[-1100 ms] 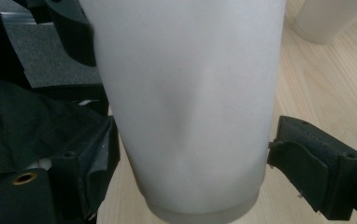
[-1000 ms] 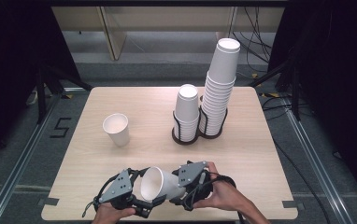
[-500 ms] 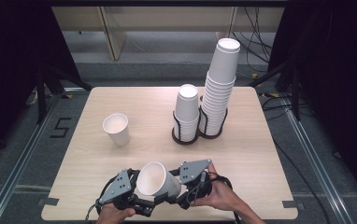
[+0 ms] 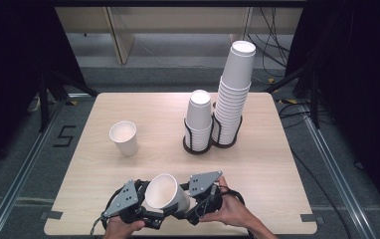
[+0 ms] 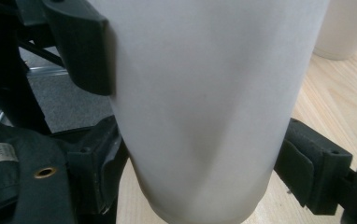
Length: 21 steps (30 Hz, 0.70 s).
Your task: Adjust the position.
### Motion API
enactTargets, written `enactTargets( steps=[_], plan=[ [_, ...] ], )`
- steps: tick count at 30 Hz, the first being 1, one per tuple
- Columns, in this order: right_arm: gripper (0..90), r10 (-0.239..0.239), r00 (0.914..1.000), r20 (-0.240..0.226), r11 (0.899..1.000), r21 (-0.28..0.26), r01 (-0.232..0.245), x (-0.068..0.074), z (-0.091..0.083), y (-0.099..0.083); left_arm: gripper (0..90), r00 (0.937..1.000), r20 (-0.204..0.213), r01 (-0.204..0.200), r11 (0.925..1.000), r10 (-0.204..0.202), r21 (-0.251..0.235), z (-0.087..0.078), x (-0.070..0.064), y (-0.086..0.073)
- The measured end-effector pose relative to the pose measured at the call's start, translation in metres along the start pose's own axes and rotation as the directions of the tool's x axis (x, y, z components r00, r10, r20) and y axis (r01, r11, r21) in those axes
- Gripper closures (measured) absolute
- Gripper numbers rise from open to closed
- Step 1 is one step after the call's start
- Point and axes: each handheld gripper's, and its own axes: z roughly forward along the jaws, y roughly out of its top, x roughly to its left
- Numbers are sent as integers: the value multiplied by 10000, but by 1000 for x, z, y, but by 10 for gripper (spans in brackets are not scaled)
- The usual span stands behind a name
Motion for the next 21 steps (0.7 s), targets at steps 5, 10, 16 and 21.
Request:
enactTargets(
  steps=[5,10,16,21],
  plan=[
    [198,325,9994,76,9994,129,-326,-3,2,-3,127,9989,-456,-111,9998,118,162,-1,1,2],
    [189,477,9976,499,9952,832,-518,-7,0,-12,128,9840,-1718,-356,9970,471,691,-8,10,5],
    [221,613,9876,1446,9893,1224,-793,-15,-11,-23,127,9463,-3142,-326,9896,757,1401,-14,28,4],
    [226,782,9826,1685,9896,1064,-970,-15,-23,-28,127,9205,-3770,-320,9814,1027,1894,-21,40,5]
  ],
)
